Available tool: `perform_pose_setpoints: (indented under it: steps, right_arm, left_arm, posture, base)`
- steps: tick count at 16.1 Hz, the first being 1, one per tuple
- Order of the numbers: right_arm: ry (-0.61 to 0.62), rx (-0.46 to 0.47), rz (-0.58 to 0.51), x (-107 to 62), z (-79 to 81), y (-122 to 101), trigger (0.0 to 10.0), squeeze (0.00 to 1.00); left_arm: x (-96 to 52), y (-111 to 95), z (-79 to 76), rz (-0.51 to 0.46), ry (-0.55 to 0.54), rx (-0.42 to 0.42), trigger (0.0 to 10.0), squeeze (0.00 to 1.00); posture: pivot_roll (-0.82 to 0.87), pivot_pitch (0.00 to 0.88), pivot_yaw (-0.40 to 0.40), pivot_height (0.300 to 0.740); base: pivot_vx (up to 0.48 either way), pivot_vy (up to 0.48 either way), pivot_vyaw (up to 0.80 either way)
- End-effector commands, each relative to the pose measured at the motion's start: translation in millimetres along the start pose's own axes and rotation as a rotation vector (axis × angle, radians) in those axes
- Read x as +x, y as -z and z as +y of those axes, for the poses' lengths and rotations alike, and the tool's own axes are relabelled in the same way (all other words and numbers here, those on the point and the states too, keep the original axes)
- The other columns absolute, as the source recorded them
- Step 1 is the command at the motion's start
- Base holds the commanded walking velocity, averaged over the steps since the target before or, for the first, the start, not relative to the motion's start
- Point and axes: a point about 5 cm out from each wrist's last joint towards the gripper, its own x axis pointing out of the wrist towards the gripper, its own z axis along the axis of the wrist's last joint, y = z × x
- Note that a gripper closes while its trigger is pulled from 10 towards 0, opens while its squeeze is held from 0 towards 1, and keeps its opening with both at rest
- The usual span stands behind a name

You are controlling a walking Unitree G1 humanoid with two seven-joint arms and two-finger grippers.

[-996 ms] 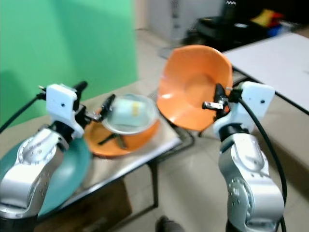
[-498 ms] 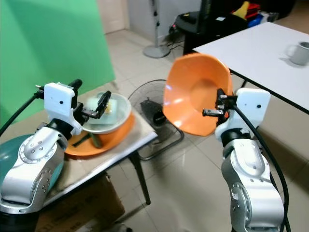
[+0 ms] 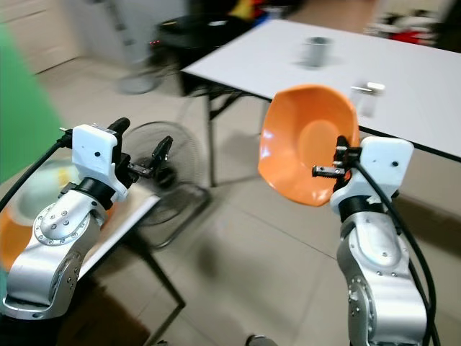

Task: Setting the table

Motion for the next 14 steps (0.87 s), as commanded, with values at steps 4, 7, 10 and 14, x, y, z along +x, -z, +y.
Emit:
perform_pose_setpoints:
  steps: [4,7,10,14]
  right_arm:
    - [-0.032,0.025,-0.01,-0.6,6.5,-2.0,10.0,0.0]
    - [-0.03,0.018,-0.011,-0.3,6.7,-0.3,10.0,0.0]
    - [-0.039,0.012,-0.017,-0.1,8.1,-0.6,10.0,0.0]
    - [-0.056,0.019,-0.011,0.1,11.3,0.8,10.0,0.0]
  left_arm:
    - [1.0,0.1,4.3,0.0,-0.005,0.003,10.0,0.23]
    - [1.3,0.6,4.4,0.004,-0.003,0.003,10.0,0.23]
    - [2.1,1.5,5.2,0.006,-0.006,0.003,10.0,0.23]
    - [2.6,2.2,6.8,0.01,-0.012,0.006,10.0,0.22]
  posture:
    - [0.06,0.0,0.073,0.74]
    - [0.06,0.0,0.072,0.74]
    - [0.06,0.0,0.074,0.74]
    - [0.06,0.0,0.073,0.74]
  base:
    - [0.328,0.0,-0.57]
    - [0.349,0.0,0.0]
    - [0.349,0.0,0.0]
    - [0.349,0.0,0.0]
